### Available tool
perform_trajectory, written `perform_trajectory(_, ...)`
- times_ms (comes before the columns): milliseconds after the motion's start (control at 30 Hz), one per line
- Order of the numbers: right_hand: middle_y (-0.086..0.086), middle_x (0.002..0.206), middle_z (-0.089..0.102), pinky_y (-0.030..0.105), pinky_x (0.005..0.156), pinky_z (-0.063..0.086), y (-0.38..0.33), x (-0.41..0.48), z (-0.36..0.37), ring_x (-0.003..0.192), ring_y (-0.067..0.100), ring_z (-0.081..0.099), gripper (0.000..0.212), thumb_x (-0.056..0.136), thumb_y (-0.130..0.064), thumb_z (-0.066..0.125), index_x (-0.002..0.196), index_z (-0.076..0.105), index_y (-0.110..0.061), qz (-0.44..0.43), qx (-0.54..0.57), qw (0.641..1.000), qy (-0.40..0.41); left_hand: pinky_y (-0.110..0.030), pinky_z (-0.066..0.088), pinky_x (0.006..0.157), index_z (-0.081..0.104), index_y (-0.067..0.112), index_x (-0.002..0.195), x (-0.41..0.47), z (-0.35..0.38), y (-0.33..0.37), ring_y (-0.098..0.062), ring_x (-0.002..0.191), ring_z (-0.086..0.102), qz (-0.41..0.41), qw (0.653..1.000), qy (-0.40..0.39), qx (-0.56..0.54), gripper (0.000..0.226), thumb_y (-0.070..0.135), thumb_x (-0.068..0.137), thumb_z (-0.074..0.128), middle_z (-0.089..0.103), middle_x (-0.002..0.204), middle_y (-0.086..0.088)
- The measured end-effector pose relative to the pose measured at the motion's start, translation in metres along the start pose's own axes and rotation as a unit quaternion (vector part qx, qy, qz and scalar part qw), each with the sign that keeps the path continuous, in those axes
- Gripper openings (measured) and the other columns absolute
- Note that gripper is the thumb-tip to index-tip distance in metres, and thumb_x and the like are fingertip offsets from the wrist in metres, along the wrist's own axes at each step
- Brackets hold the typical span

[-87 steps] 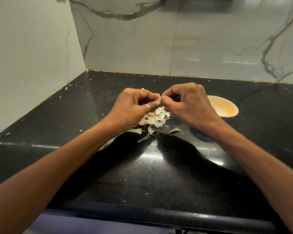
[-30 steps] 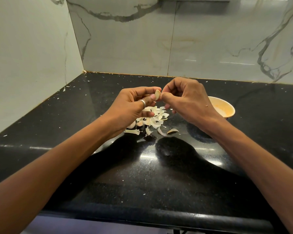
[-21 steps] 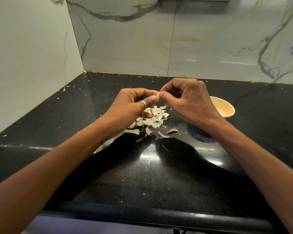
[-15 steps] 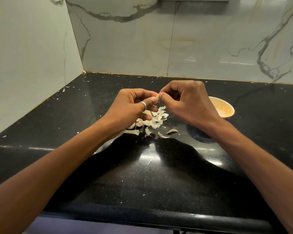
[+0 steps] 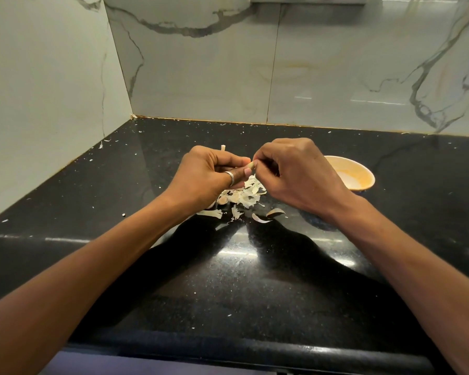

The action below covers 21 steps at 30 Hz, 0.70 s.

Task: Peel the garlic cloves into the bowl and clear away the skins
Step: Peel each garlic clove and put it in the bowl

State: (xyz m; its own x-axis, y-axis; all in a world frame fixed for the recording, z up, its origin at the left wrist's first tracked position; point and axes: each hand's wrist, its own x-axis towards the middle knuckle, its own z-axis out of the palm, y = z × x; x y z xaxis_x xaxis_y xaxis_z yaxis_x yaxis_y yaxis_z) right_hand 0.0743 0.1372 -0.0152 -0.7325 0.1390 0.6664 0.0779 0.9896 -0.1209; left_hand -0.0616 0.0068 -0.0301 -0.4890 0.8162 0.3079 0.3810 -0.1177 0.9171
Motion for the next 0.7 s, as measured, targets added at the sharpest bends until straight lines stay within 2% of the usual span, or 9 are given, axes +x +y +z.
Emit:
perform_trajectory(133, 0.001, 0.073, 0.069, 0.037, 0.064, 0.05, 0.0, -0.001, 0.001, 0.062, 0.016, 0.06, 0.036, 0.093, -0.037, 0.051, 0.083, 0.075, -0.012, -0.002, 0.006, 1.0, -0.004, -0.03, 0.062, 0.082, 0.076, 0.004, 0.11, 0.001, 0.001, -0.006, -0.019, 0.09, 0.076, 0.013, 0.999, 0.008, 0.031, 0.027, 0.013, 0.085, 0.077, 0.078, 0.096, -0.009)
perform_trajectory(300, 0.003, 0.071, 0.068, 0.04, 0.062, 0.05, 0.001, -0.001, 0.005, 0.061, 0.02, 0.058, 0.022, 0.093, -0.025, 0.06, 0.079, 0.07, -0.01, 0.007, 0.008, 1.0, 0.011, -0.032, 0.061, 0.083, 0.077, 0.005, 0.108, 0.003, 0.001, -0.009, -0.02, 0.089, 0.076, 0.011, 1.0, 0.017, 0.023, 0.025, 0.012, 0.084, 0.078, 0.078, 0.095, -0.008)
perform_trajectory(500, 0.0, 0.074, 0.069, 0.04, 0.063, 0.051, 0.003, -0.001, 0.007, 0.064, 0.018, 0.059, 0.021, 0.093, -0.028, 0.062, 0.082, 0.069, -0.012, 0.034, 0.038, 0.999, 0.018, -0.022, 0.059, 0.077, 0.076, 0.0, 0.107, 0.002, 0.002, -0.002, -0.018, 0.087, 0.076, -0.009, 0.999, 0.016, -0.033, 0.024, 0.006, 0.083, 0.078, 0.077, 0.095, -0.013)
perform_trajectory(700, -0.004, 0.068, 0.069, 0.041, 0.062, 0.055, 0.0, 0.0, 0.004, 0.062, 0.015, 0.066, 0.014, 0.092, -0.023, 0.068, 0.082, 0.072, -0.014, 0.107, 0.12, 0.987, 0.02, -0.021, 0.057, 0.069, 0.077, 0.011, 0.1, 0.001, -0.001, 0.002, -0.013, 0.081, 0.073, -0.002, 1.0, 0.012, -0.012, 0.017, 0.011, 0.083, 0.08, 0.078, 0.089, -0.006)
